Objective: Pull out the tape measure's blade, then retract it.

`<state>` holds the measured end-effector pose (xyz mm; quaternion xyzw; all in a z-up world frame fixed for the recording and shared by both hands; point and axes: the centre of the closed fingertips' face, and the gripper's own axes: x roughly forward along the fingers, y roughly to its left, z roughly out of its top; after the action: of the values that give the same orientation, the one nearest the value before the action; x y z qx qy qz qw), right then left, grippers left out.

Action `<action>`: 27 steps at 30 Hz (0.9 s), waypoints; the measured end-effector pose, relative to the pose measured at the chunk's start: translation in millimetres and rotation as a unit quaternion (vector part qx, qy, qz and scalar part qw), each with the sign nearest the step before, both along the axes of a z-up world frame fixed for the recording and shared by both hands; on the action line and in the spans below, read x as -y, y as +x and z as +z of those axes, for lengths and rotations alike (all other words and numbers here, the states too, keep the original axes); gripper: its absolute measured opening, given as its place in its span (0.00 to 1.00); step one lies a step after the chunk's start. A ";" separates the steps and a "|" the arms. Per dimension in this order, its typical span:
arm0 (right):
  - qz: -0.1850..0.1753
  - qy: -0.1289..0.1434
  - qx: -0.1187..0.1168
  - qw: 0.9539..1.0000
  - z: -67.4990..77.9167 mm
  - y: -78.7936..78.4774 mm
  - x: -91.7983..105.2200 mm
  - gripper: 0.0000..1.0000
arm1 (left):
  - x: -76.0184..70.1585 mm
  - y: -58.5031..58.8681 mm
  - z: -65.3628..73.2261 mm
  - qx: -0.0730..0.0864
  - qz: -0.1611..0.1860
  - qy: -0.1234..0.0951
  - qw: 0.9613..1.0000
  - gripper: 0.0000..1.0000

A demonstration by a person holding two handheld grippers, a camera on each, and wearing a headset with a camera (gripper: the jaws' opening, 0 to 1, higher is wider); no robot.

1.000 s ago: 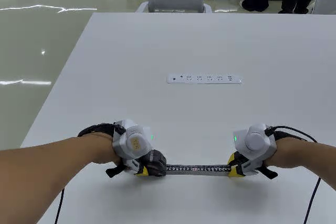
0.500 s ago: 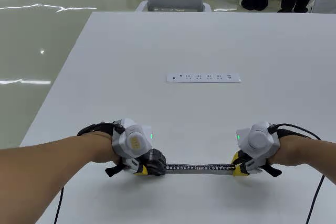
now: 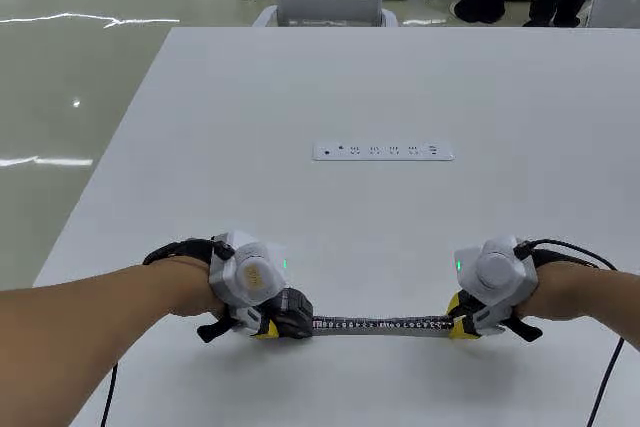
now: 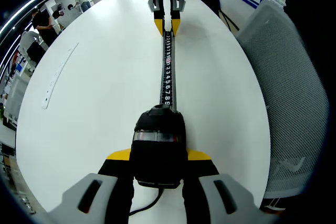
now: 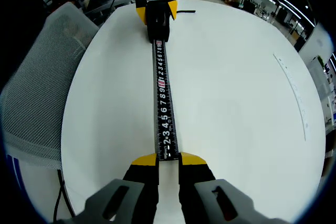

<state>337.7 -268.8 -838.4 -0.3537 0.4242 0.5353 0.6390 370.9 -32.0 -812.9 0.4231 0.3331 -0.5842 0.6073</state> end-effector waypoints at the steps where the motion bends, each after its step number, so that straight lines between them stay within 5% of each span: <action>1: 0.000 0.000 0.000 1.000 -0.1 0.1 0.6 0.12 | -0.1 -0.1 0.0 0.000 0.000 0.000 1.000 0.31; 27: -0.011 -0.005 0.003 1.000 1.8 -1.2 16.9 0.12 | 0.3 -0.8 0.4 -0.001 0.002 0.001 1.000 0.31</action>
<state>336.5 -285.7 -836.6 -0.3539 0.4287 0.5252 0.6443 370.2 -32.3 -812.5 0.4220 0.3351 -0.5830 0.6080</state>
